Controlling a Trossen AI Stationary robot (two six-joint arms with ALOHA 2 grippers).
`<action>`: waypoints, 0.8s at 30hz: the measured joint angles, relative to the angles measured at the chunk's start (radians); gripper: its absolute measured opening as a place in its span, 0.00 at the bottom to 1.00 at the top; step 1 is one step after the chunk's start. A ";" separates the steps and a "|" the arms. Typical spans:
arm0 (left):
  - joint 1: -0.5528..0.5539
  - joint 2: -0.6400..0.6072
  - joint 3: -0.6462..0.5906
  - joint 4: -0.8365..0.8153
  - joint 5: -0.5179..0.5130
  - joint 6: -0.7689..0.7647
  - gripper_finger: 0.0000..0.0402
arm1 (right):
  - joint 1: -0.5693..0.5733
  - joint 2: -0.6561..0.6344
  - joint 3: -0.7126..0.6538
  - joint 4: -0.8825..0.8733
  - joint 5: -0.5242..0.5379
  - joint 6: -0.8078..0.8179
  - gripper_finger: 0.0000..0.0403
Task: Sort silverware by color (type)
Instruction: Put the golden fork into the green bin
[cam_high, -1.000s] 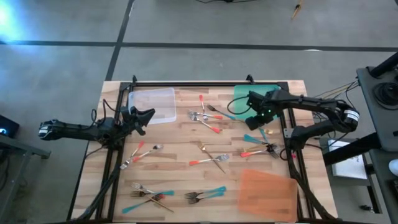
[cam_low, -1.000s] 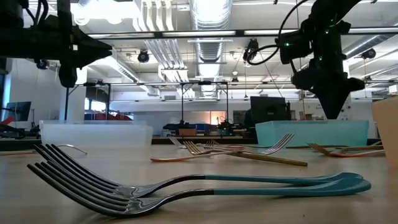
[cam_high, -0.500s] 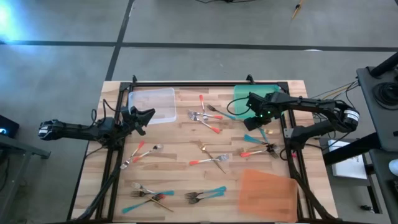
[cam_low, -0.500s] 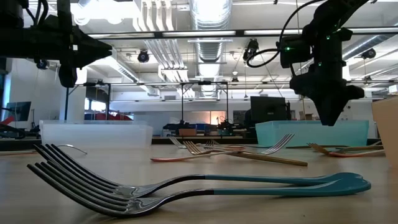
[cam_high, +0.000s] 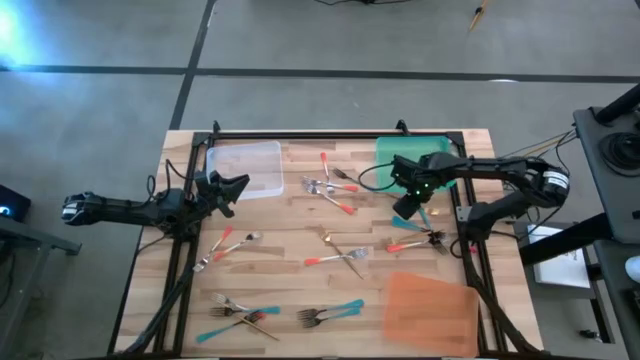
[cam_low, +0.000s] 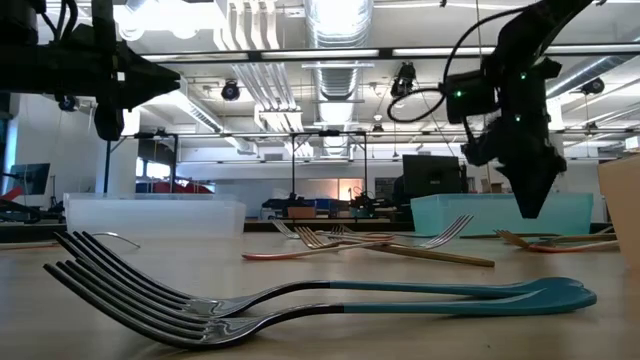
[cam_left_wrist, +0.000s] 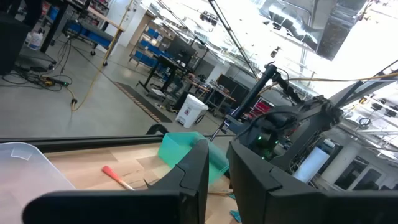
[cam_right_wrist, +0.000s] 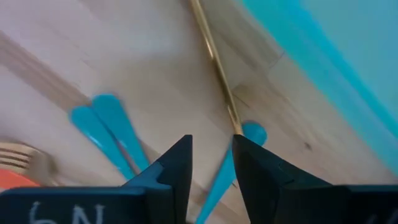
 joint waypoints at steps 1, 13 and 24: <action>0.000 0.000 0.000 0.000 0.000 0.000 0.11 | 0.000 0.020 -0.001 0.001 0.004 -0.007 0.26; 0.000 0.000 0.000 0.000 0.000 0.000 0.11 | 0.000 0.118 -0.001 0.026 0.026 -0.064 0.25; 0.000 0.000 0.000 0.000 0.000 0.000 0.11 | 0.000 0.018 -0.001 0.045 0.062 -0.046 0.22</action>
